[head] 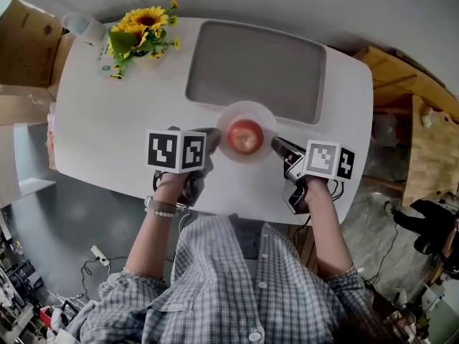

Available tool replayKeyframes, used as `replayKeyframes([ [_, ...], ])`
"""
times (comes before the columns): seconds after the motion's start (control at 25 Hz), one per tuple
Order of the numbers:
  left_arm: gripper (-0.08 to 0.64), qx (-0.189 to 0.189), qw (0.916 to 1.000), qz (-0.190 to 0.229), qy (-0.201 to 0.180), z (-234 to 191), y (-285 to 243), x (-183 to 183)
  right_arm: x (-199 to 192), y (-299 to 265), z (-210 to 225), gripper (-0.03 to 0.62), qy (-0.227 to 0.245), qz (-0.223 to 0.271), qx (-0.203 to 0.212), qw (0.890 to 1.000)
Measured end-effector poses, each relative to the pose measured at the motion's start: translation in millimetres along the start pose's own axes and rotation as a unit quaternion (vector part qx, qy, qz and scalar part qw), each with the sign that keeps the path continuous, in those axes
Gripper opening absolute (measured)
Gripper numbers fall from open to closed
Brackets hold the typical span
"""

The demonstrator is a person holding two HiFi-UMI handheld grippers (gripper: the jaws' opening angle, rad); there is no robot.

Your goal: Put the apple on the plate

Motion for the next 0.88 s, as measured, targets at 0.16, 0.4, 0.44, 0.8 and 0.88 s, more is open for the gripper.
replayKeyframes([
  [0.16,0.034,-0.006,1.0,0.004,-0.003,7.3,-2.1,15.6,16.9,2.4,1.7,0.041,-0.001,0.011,0.007,1.0],
  [0.4,0.034,-0.021,0.9995,0.025,-0.002,15.1,-6.2,44.4,43.2,0.3,5.3,0.041,0.009,0.024,0.016,1.0],
  [0.44,0.034,-0.021,0.9994,0.028,-0.005,16.5,-7.3,48.7,47.4,-0.3,6.0,0.041,0.011,0.027,0.016,0.999],
  [0.8,0.034,-0.025,0.9991,0.033,-0.013,18.9,-22.7,84.8,86.3,-9.5,12.7,0.04,0.025,0.04,0.018,0.999],
  [0.88,0.034,-0.027,0.9989,0.036,-0.008,19.0,-26.5,90.9,93.2,-11.6,14.7,0.04,0.029,0.042,0.017,0.999],
])
Point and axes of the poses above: the fingertips, and each gripper's own axes: y backward along the fingers, z to its right, x out of its top, the point moved 8 cm from there along y, backward along the fingers, and after that the axes turned 12 degrees about y, right-handed, at the moved point
